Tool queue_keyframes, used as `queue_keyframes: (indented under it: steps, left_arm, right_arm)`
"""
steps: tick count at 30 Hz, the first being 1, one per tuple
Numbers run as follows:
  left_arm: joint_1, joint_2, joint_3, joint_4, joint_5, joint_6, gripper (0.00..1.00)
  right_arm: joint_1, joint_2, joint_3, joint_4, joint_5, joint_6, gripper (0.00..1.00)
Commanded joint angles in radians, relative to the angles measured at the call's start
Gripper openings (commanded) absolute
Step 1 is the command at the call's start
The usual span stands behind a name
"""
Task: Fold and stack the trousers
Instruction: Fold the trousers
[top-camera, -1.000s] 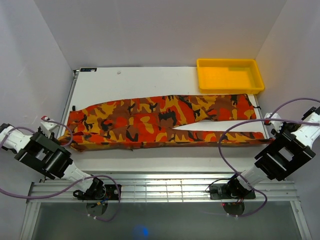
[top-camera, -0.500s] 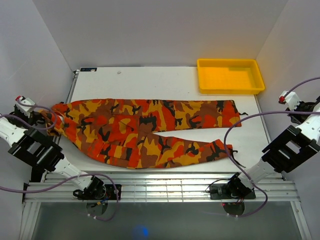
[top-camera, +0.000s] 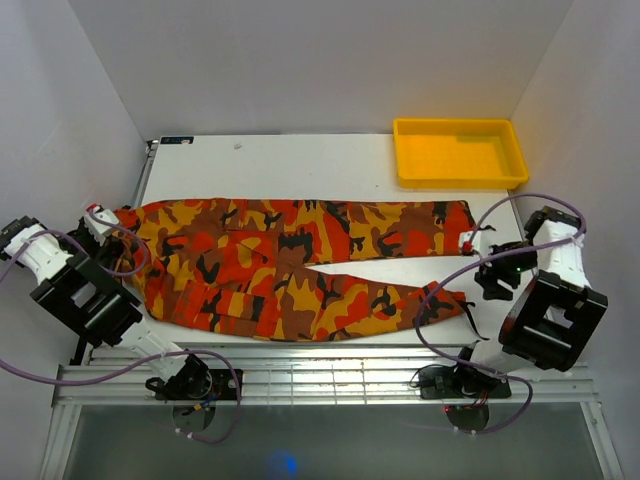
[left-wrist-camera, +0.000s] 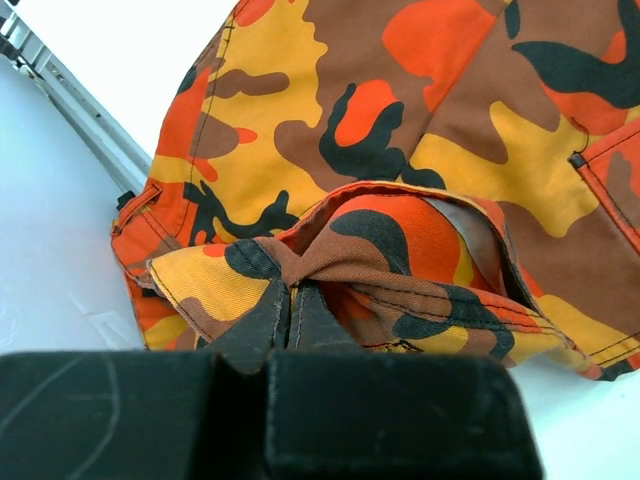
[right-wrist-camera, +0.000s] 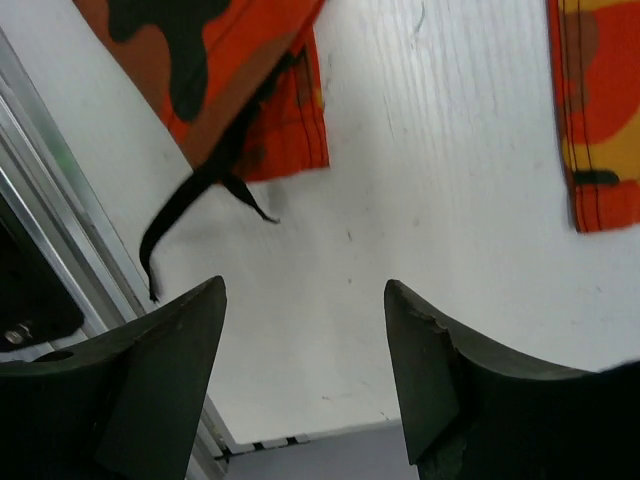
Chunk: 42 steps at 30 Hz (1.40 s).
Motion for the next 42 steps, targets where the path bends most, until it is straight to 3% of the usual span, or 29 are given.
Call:
queue_keyframes:
  steps: [1,4,5,10,14,22,37,42]
  left_arm:
    - [-0.008,-0.060,0.004,0.021,0.011,0.010,0.00]
    - [-0.009,-0.067,-0.003,0.026,0.010,0.016,0.00]
    - [-0.009,-0.068,-0.005,0.024,0.008,0.018,0.00]
    - [-0.009,-0.063,-0.009,0.027,0.005,0.015,0.00]
    - [-0.009,-0.057,-0.020,0.033,0.011,0.013,0.00]
    - [-0.009,-0.059,-0.039,0.050,-0.006,0.010,0.00]
    - [-0.009,-0.067,-0.052,0.070,-0.027,0.024,0.00]
    - [-0.009,-0.068,-0.055,0.079,-0.032,0.019,0.00]
  right_arm:
    - [0.146,0.044,0.023,-0.025,-0.056,0.250,0.70]
    - [0.213,0.156,0.075,-0.071,-0.085,0.397,0.80]
    - [0.220,0.200,0.096,-0.083,-0.105,0.423,0.89]
    - [0.245,0.245,0.108,-0.040,-0.158,0.552,0.91]
    - [0.289,0.277,0.141,0.050,-0.200,0.679,0.81]
    - [0.388,0.334,0.112,0.179,-0.159,0.830,0.77]
    - [0.431,0.369,0.059,0.222,-0.102,0.854,0.63]
    - [0.431,0.368,0.061,0.195,-0.116,0.836,0.38]
